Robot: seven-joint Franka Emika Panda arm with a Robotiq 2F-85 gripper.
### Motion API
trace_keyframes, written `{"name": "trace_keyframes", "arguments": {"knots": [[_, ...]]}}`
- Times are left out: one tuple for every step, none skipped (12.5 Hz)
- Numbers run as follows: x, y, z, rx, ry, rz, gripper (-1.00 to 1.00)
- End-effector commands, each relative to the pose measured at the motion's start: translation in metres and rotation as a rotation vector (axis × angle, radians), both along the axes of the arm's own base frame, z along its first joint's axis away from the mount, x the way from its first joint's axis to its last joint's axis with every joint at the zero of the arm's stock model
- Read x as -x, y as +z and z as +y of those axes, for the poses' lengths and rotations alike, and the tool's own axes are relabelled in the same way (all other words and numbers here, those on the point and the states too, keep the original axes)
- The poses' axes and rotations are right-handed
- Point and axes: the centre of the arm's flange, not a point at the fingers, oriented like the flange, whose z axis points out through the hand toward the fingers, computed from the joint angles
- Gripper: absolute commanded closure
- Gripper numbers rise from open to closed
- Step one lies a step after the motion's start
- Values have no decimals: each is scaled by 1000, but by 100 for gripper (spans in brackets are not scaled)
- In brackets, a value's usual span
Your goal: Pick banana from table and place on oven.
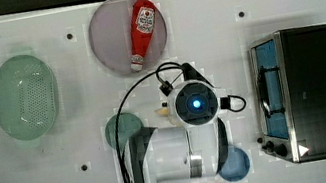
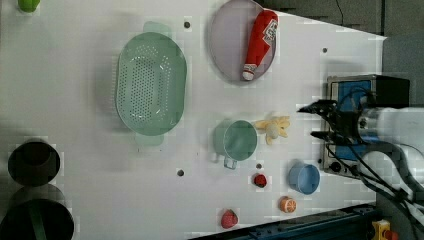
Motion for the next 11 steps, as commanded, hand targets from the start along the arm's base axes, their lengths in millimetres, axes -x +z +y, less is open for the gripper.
{"name": "trace_keyframes", "arguments": {"knots": [[12,-62,-3,10,-31,63,-100],[12,-75,-3,13,-30,59,-100],[12,-88,-3,15,-29,48,-100],[13,-99,-2,17,-28,47,-100],[15,-110,-1,18,-25,48,-100],[15,-116,0,18,-22,46,-100],[16,-120,3,17,-17,44,-93],[16,-121,4,16,-18,47,-69],[16,-120,4,15,-22,45,-43],[16,-120,4,15,-22,44,-18],[16,-120,4,16,-23,44,5]]}}
